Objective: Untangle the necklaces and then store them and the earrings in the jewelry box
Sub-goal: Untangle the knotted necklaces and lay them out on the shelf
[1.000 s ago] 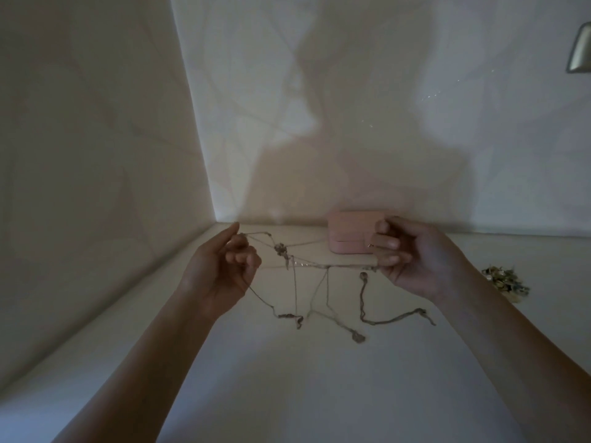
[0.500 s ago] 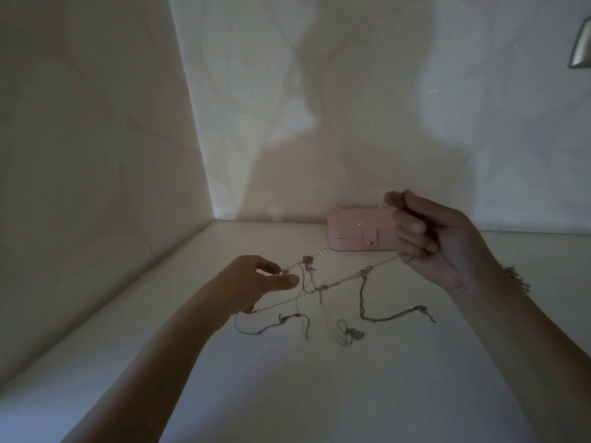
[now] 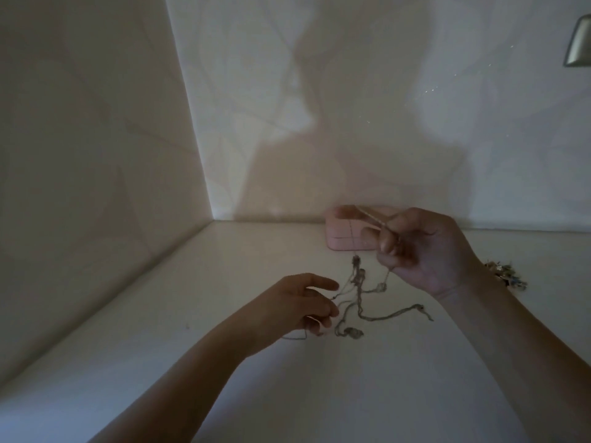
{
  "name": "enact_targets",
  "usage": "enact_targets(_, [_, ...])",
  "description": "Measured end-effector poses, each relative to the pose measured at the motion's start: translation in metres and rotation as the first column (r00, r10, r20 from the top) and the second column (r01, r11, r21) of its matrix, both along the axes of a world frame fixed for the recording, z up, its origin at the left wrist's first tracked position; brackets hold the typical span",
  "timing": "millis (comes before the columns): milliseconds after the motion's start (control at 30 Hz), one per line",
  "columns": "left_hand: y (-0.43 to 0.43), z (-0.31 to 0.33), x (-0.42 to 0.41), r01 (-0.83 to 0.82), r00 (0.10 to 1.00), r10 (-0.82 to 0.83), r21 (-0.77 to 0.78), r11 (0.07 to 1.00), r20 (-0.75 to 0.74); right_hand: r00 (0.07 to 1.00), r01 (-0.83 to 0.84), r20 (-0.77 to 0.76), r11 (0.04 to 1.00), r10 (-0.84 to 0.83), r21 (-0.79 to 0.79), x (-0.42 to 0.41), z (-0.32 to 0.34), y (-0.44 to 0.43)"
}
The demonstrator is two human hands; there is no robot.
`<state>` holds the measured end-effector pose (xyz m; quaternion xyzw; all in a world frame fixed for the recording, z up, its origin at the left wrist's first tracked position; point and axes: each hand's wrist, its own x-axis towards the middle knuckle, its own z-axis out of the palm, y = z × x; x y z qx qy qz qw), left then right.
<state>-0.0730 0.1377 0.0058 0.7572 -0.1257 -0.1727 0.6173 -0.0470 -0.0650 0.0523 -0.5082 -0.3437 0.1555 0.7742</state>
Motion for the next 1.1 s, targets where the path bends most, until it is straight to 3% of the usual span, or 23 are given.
enact_targets(100, [-0.002,-0.002,0.000,-0.059,0.998,0.059,-0.003,0.998,0.038,0.997,-0.076,0.007,0.997,0.076,0.008,-0.001,-0.001,0.000])
enact_targets(300, [-0.005,0.004,-0.005,0.060,0.970,-0.068,0.041,0.997,0.232,0.992,-0.110,0.056,0.993,0.112,-0.049,-0.005,-0.001,0.007])
enact_targets(467, [-0.002,0.010,-0.007,-0.040,0.953,0.038,0.000,0.999,0.302,0.998,0.046,-0.050,0.999,-0.046,-0.001,-0.001,0.001,-0.001])
enact_targets(567, [0.000,0.013,-0.006,-0.086,0.949,0.097,-0.052,0.995,0.299,0.959,0.246,-0.111,0.960,-0.262,-0.135,0.001,0.005,-0.007])
enact_targets(600, [0.001,0.013,-0.006,-0.100,0.949,0.113,-0.061,0.993,0.293,0.928,0.341,-0.069,0.909,-0.366,-0.242,0.003,0.005,-0.008])
enact_targets(667, [0.002,0.014,-0.005,-0.113,0.946,0.122,-0.047,0.992,0.299,0.811,0.561,0.167,0.667,-0.560,-0.489,0.008,-0.001,-0.009])
enact_targets(733, [0.003,0.015,-0.006,-0.108,0.948,0.108,-0.017,0.994,0.300,0.717,0.674,0.397,0.425,-0.573,-0.604,0.013,-0.011,-0.006])
enact_targets(767, [0.003,0.016,-0.007,-0.106,0.950,0.102,-0.002,0.994,0.295,0.703,0.696,0.471,0.379,-0.533,-0.610,0.013,-0.015,-0.002])
enact_targets(833, [0.002,0.016,-0.007,-0.134,0.948,0.116,0.042,0.990,0.296,0.716,0.698,0.531,0.429,-0.454,-0.574,0.009,-0.018,0.007])
enact_targets(967, [-0.001,0.013,-0.006,-0.225,0.930,0.173,0.132,0.965,0.325,0.844,0.505,0.460,0.694,-0.275,-0.512,-0.005,-0.015,0.025])
enact_targets(1100, [-0.002,0.010,-0.006,-0.297,0.906,0.217,0.179,0.938,0.363,0.865,0.475,0.432,0.698,-0.256,-0.536,-0.007,-0.019,0.032])
